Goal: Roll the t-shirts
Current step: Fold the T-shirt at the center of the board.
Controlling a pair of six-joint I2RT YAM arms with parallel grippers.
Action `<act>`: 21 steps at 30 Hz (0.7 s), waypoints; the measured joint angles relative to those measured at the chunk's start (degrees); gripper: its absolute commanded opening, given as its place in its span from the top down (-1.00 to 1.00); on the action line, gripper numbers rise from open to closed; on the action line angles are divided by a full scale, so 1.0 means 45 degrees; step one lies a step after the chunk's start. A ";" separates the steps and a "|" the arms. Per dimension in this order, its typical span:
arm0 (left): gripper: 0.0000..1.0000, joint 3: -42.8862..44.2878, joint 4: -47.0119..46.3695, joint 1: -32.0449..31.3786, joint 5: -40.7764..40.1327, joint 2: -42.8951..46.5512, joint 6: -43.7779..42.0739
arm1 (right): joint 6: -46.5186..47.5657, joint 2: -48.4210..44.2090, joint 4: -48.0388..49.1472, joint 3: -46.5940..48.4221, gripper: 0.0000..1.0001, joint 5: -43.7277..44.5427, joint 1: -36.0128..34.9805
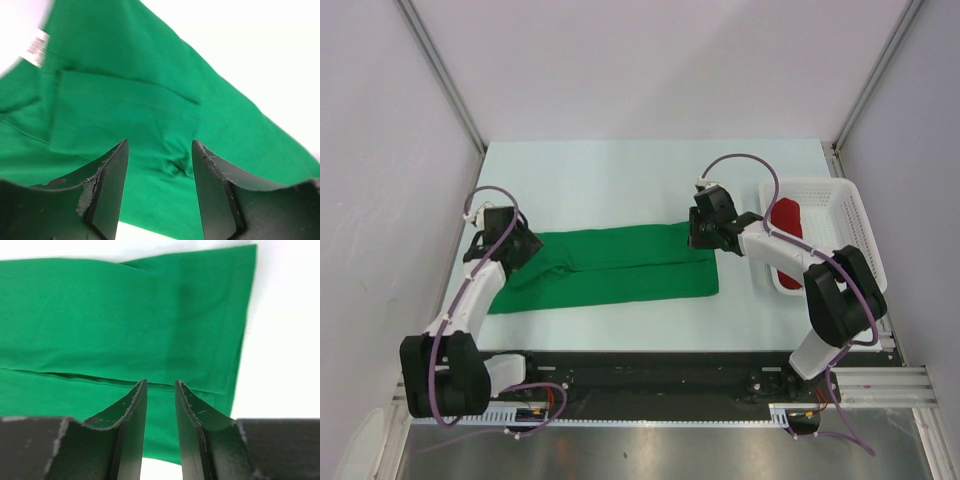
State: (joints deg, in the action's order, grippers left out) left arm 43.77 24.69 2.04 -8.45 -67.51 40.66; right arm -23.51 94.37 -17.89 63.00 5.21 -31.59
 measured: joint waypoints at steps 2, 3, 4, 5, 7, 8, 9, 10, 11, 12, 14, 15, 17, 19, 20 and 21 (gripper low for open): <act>-0.14 0.0068 -0.0024 0.0355 0.0053 -0.0170 -0.0058 | -0.0005 0.0000 0.0146 0.0000 0.33 -0.0199 -0.0010; -0.11 0.0248 0.0034 0.0495 0.0058 -0.0452 -0.0151 | -0.0010 0.0000 0.0238 0.0000 0.33 -0.0340 -0.0010; -0.07 0.0554 0.0068 0.0573 0.0034 -0.0923 -0.0262 | -0.0015 0.0000 0.0330 0.0000 0.33 -0.0461 -0.0010; -0.07 0.0937 0.0146 0.0607 0.0010 -0.1447 -0.0398 | -0.0010 0.0000 0.0432 0.0000 0.33 -0.0583 -0.0010; -0.06 0.1768 0.0170 0.0597 -0.0010 -0.2603 -0.0675 | -0.0005 0.0005 0.0602 0.0000 0.33 -0.0811 -0.0010; -0.07 0.1996 0.0175 0.0593 -0.0029 -0.2948 -0.0782 | 0.0000 0.0005 0.0680 0.0000 0.33 -0.0937 -0.0005; -0.07 0.2215 0.0204 0.0573 -0.0083 -0.3269 -0.0903 | 0.0005 0.0005 0.0729 0.0000 0.33 -0.1039 0.0019; -0.07 0.2341 0.0214 0.0554 -0.0112 -0.3517 -0.1054 | 0.0015 0.0005 0.0767 0.0000 0.33 -0.1146 0.0029; -0.07 0.2424 0.0267 0.0515 -0.0170 -0.3716 -0.1166 | 0.0024 0.0005 0.0787 0.0000 0.34 -0.1258 0.0063; -0.07 0.2482 0.0350 0.0491 -0.0253 -0.3895 -0.1277 | 0.0039 0.0005 0.0806 0.0000 0.33 -0.1345 0.0112; -0.07 0.2545 0.0481 0.0393 -0.0437 -0.4231 -0.1452 | 0.0053 0.0019 0.0835 0.0000 0.33 -0.1501 0.0248; -0.07 0.2569 0.0573 0.0321 -0.0510 -0.4391 -0.1506 | 0.0053 0.0034 0.0850 0.0000 0.34 -0.1598 0.0335; -0.06 0.2584 0.0695 0.0155 -0.0665 -0.4648 -0.1603 | 0.0053 0.0078 0.0884 0.0000 0.34 -0.1705 0.0461; -0.01 0.2599 0.0801 -0.0058 -0.0797 -0.4877 -0.1632 | 0.0058 0.0102 0.0908 0.0000 0.34 -0.1758 0.0568; 0.02 0.2603 0.0855 -0.0165 -0.0869 -0.4983 -0.1632 | 0.0058 0.0112 0.0908 0.0000 0.35 -0.1787 0.0627; 0.09 0.2603 0.0894 -0.0257 -0.0908 -0.5017 -0.1627 | 0.0058 0.0117 0.0908 0.0000 0.35 -0.1807 0.0656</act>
State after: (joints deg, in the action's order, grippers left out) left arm 55.48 28.71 0.89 -12.53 -90.08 33.34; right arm -23.24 94.89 -13.80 63.00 -2.92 -28.64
